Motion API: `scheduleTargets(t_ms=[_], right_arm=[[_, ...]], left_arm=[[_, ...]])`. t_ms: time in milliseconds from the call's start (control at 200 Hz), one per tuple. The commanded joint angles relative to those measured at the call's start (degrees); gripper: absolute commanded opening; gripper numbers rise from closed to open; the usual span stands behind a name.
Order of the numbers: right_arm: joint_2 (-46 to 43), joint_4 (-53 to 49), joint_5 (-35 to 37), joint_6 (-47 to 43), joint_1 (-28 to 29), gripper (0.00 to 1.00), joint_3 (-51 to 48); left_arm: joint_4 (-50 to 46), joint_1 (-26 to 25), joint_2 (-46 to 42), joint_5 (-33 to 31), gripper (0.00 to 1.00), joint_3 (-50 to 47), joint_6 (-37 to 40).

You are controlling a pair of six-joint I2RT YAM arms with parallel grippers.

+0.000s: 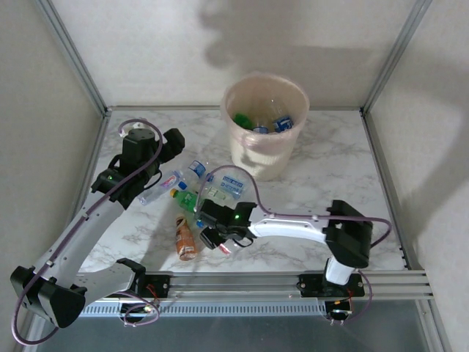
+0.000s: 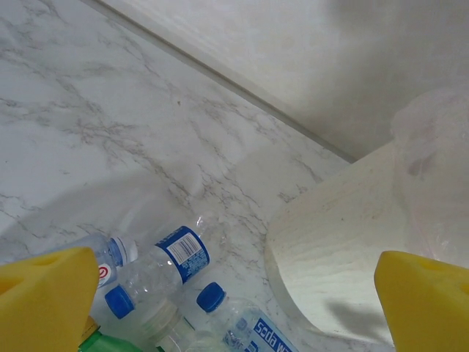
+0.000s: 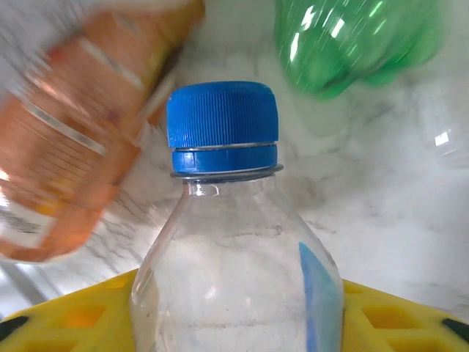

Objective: Put the plastic bottles in the bin

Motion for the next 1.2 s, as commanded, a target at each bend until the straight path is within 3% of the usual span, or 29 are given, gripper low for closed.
scheduleTargets(t_ms=[0,175,371,506,711,891,1041,1197], right_arm=[[-8.10,-1.43,6.86,1.88,0.16,0.55,5.37],[-15.87,-2.98,15.09,3.68,-3.69,0.56,12.54],[-19.47,-0.26,20.98,2.71,-14.46,0.55,22.56],[-17.64,0.94,25.70,3.01,-24.51,0.55,29.74],[-8.46,2.04,21.63,4.30,-39.30,0.54,40.38],[-1.89,1.26,19.23,3.44,-44.81,0.54,43.99],[-0.72,2.88,17.38,3.02,-46.19,0.57,40.96],[-0.25,2.70,17.34,3.81,-46.75,0.76,39.43]], left_arm=[[-2.28,0.52,-0.90,-0.93,0.96,-0.35,-0.49],[-2.99,0.65,-1.52,-1.66,0.96,-0.30,-0.12],[-3.40,0.73,-0.89,-2.05,0.97,0.08,0.23],[-3.72,0.74,-0.77,-1.58,0.97,-0.34,0.18],[-3.88,0.76,-0.58,-0.70,0.97,-0.87,0.14],[-3.70,0.72,-0.58,4.40,0.95,-3.02,0.15],[-4.21,0.60,-1.27,7.70,0.93,-5.97,-0.64],[-7.05,-0.29,-2.33,8.22,0.91,-7.97,-1.50]])
